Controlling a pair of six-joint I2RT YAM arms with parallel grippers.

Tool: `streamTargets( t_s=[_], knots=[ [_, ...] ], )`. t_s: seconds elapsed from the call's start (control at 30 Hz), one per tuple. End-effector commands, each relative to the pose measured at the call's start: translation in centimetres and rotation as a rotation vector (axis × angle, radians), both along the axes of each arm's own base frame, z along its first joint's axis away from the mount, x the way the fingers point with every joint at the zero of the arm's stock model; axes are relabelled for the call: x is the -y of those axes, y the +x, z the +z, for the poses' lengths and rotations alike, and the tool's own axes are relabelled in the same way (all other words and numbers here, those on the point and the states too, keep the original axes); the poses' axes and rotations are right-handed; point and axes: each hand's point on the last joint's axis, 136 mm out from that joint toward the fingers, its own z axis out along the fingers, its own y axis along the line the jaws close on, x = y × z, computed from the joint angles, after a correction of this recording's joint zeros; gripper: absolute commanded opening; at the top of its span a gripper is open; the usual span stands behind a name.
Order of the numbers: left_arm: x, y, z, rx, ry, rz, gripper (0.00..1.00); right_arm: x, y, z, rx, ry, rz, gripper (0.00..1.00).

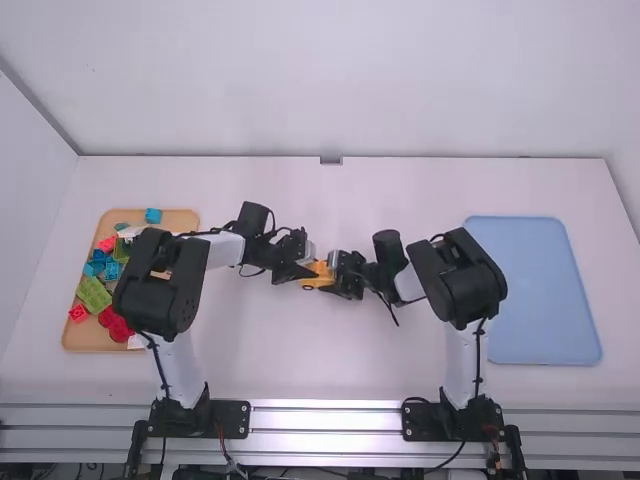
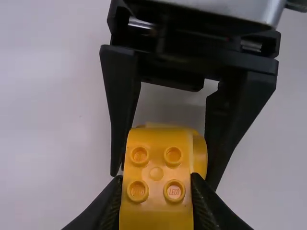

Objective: Assemble lego blocks to make yellow taxi

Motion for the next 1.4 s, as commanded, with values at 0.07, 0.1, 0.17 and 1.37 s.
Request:
streamTargets(
  t_s=[0.07, 0.1, 0.17, 1.37],
  knots=[
    [-0.4, -0.8, -0.7, 0.0, 0.033, -0.021, 0.02, 0.0, 0.6, -0.4, 0.016, -0.019, -0.014, 0.51],
    [-0.3, -1.0, -0.7, -0.001, 0.033, -0.03, 0.02, 0.0, 0.7, -0.5, 0.018, -0.02, -0.016, 0.51],
    [-0.4, -1.1, -0.9, 0.005, 0.043, -0.037, 0.02, 0.0, 0.7, -0.4, 0.021, -0.019, -0.016, 0.51],
    [-1.3, -0.6, -4.6, 0.021, 0.354, 0.039, 0.02, -0.4, 1.7, 0.3, 0.037, -0.006, -0.021, 0.51]
  ],
)
